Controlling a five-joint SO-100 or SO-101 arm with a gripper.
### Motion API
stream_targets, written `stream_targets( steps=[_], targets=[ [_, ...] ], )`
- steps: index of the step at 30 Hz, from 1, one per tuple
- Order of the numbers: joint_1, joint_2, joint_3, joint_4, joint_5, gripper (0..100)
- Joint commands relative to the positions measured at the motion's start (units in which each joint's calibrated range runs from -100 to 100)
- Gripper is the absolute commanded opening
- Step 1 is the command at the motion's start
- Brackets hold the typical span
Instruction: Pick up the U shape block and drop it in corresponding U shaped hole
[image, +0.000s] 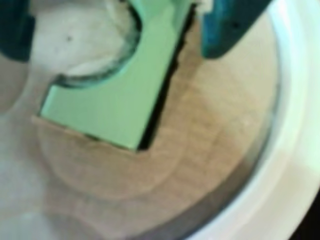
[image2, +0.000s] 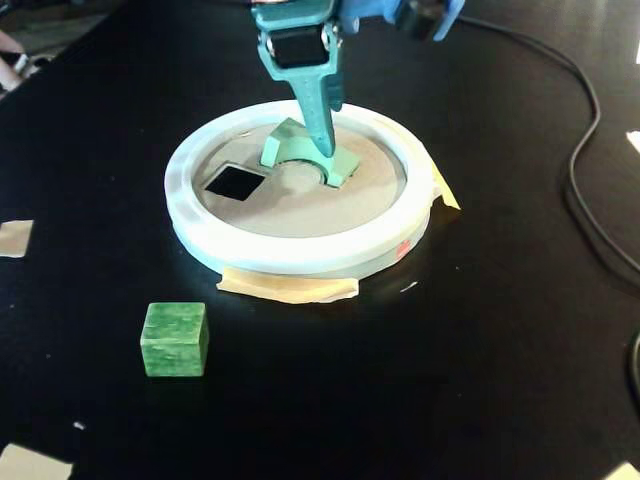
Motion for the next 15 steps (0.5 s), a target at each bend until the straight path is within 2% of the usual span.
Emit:
stream_targets(
  steps=[1,5,7,8,12,15],
  targets=[
    [3.3,-9.0,-5.2,-0.5,15.5,59],
    [4.1,-12.4,-4.7,0.9,26.4,59],
    [3.6,-14.6,-4.6,7.7,31.1,60],
    [3.6,-15.7,-4.8,10.5,32.2,60],
    [0.5,-20.2,-4.6,10.5,32.5,62],
    [-3.8,-21.4,-4.6,10.5,32.5,73]
  ],
)
